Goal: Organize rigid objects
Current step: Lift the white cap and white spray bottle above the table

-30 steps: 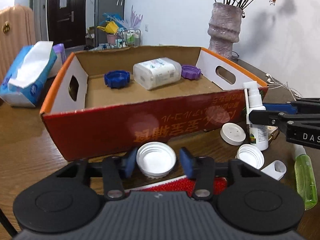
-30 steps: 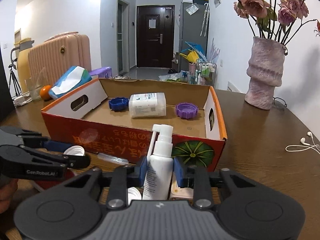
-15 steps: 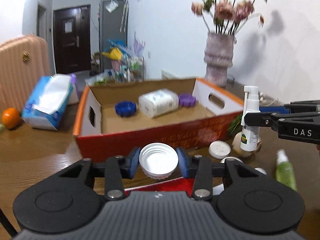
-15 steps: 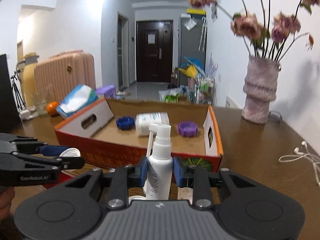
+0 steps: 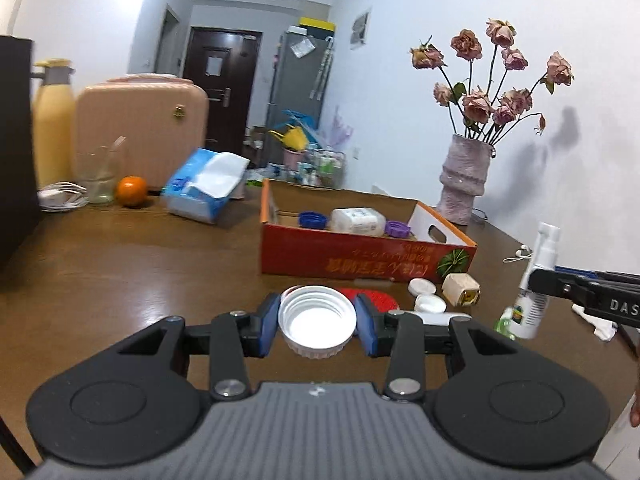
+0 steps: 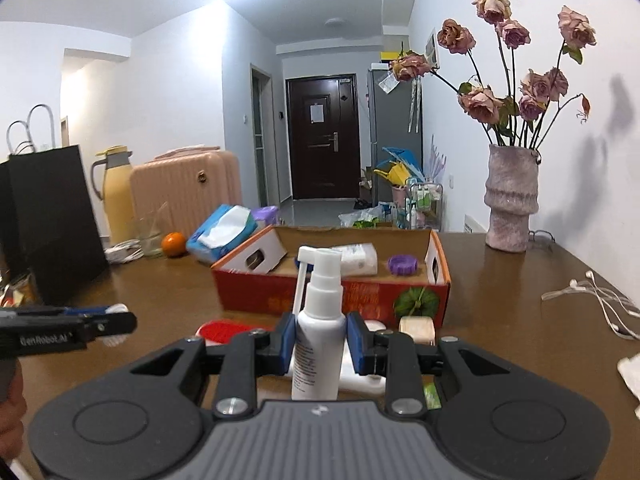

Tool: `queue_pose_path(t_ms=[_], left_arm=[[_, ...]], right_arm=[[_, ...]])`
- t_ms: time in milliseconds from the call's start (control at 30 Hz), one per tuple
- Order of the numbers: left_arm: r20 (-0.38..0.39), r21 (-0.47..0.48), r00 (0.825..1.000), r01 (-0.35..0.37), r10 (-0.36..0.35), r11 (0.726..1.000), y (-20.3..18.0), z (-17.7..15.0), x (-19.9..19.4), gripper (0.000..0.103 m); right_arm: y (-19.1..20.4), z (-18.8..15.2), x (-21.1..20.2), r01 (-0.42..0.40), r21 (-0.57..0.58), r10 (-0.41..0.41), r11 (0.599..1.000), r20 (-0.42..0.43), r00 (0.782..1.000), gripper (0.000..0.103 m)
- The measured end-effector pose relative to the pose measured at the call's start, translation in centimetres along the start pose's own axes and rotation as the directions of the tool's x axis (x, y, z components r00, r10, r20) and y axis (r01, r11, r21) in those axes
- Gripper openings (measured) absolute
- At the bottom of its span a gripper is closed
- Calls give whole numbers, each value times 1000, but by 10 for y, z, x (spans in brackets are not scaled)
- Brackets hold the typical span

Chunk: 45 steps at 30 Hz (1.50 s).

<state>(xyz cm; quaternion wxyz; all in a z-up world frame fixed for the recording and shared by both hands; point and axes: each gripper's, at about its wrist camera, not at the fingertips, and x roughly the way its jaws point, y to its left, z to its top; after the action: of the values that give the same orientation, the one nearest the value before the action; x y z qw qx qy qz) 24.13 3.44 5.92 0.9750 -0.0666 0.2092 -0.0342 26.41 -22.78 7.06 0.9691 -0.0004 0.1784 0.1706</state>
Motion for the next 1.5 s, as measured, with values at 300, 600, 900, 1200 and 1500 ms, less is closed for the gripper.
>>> queue_pose_path(t_ms=[300, 600, 900, 1200, 1500], left_arm=[[59, 9, 998, 9, -10, 1000, -12, -13, -64, 41], [92, 40, 995, 36, -40, 999, -28, -28, -97, 41], [128, 37, 990, 51, -55, 998, -32, -40, -125, 41], [128, 18, 990, 64, -66, 998, -26, -44, -124, 41], [131, 31, 990, 56, -60, 998, -20, -24, -84, 41]], right_arm=[[10, -19, -64, 7, 6, -7, 1000, 48, 999, 27], [16, -35, -105, 23, 12, -24, 1000, 83, 996, 27], [26, -45, -139, 36, -2, -35, 999, 117, 993, 27], [29, -47, -142, 46, -10, -44, 999, 113, 993, 27], [16, -28, -100, 68, -33, -65, 997, 82, 995, 27]])
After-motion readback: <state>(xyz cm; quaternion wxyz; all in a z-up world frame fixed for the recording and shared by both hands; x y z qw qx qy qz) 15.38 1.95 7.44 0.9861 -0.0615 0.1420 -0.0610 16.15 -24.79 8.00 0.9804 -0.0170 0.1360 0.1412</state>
